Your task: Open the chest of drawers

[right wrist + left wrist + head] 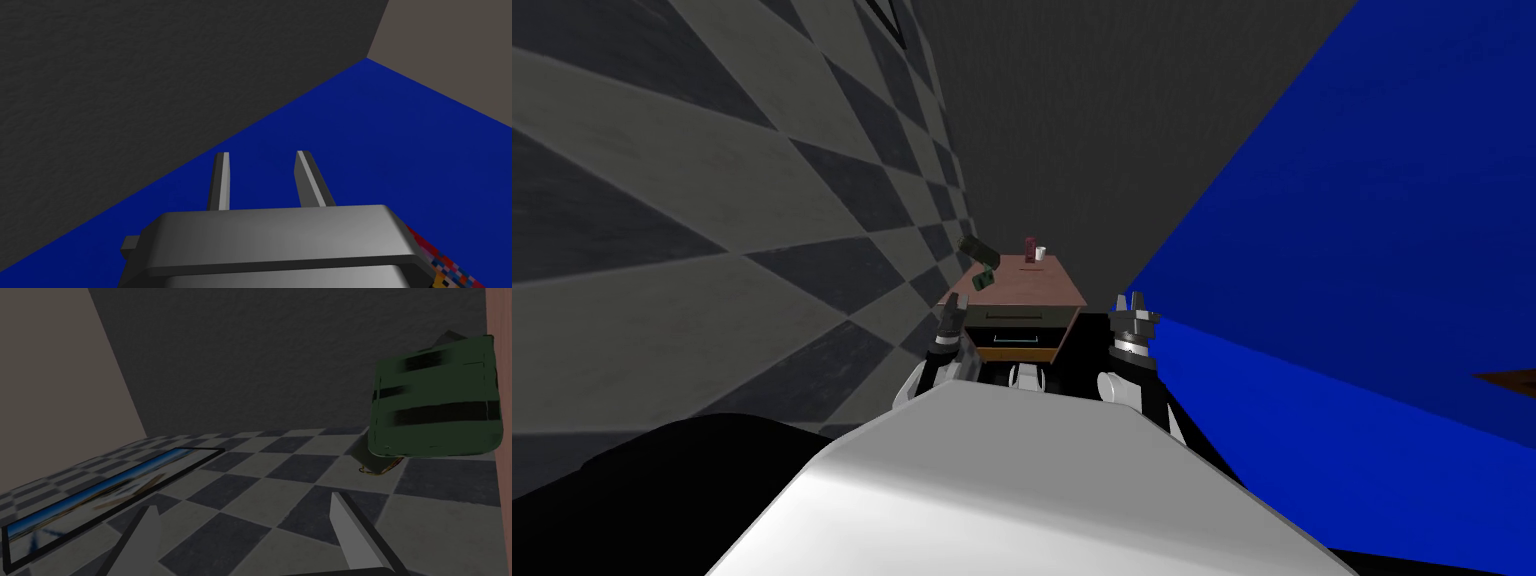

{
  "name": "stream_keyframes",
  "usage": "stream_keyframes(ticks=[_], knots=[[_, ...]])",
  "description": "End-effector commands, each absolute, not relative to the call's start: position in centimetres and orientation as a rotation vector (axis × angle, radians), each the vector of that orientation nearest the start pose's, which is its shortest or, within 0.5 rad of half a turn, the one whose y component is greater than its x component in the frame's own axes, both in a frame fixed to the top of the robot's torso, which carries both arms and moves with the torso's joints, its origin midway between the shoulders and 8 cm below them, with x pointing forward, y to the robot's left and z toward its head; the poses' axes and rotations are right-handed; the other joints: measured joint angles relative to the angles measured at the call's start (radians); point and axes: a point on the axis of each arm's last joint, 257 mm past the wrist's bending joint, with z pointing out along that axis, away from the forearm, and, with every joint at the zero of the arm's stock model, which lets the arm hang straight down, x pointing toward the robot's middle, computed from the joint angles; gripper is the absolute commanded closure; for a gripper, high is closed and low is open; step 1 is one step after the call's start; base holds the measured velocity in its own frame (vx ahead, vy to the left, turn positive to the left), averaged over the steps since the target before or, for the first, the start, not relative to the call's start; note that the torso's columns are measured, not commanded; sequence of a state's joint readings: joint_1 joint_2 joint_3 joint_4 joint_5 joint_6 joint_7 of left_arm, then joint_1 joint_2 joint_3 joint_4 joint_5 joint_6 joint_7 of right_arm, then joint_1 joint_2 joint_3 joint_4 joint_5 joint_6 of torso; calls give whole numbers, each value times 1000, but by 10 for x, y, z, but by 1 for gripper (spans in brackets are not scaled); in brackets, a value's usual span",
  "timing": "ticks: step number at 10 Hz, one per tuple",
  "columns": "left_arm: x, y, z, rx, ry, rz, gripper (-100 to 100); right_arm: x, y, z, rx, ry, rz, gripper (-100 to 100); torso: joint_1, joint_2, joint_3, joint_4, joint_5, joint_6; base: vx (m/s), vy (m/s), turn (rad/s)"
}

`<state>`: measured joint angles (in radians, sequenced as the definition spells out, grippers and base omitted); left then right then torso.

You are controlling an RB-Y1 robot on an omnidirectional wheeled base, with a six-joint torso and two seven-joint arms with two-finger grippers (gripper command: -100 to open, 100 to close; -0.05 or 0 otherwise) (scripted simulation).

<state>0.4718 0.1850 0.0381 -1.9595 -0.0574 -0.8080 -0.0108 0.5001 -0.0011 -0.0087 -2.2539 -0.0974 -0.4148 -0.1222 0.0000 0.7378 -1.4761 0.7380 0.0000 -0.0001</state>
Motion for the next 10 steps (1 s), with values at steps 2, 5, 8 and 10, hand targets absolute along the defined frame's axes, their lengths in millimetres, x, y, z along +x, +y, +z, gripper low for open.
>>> stream_keyframes(ticks=[2,5,8,10], knots=[[349,284,-77,-451,825,-1228,-100,360,-297,-4,857,585,1440,0,0,0,0,0,0,0,24,-17,11],[348,287,-97,-444,843,-1217,-100,360,-297,-4,857,585,1440,0,0,1,0,0,0,0,27,-17,14],[346,291,-116,-437,857,-1207,-100,360,-297,-4,857,585,1440,0,0,0,0,0,0,0,34,-20,16],[345,293,-129,-441,870,-1200,-100,360,-297,-4,857,585,1440,0,1,-1,0,-2,2,1,26,-14,17]])
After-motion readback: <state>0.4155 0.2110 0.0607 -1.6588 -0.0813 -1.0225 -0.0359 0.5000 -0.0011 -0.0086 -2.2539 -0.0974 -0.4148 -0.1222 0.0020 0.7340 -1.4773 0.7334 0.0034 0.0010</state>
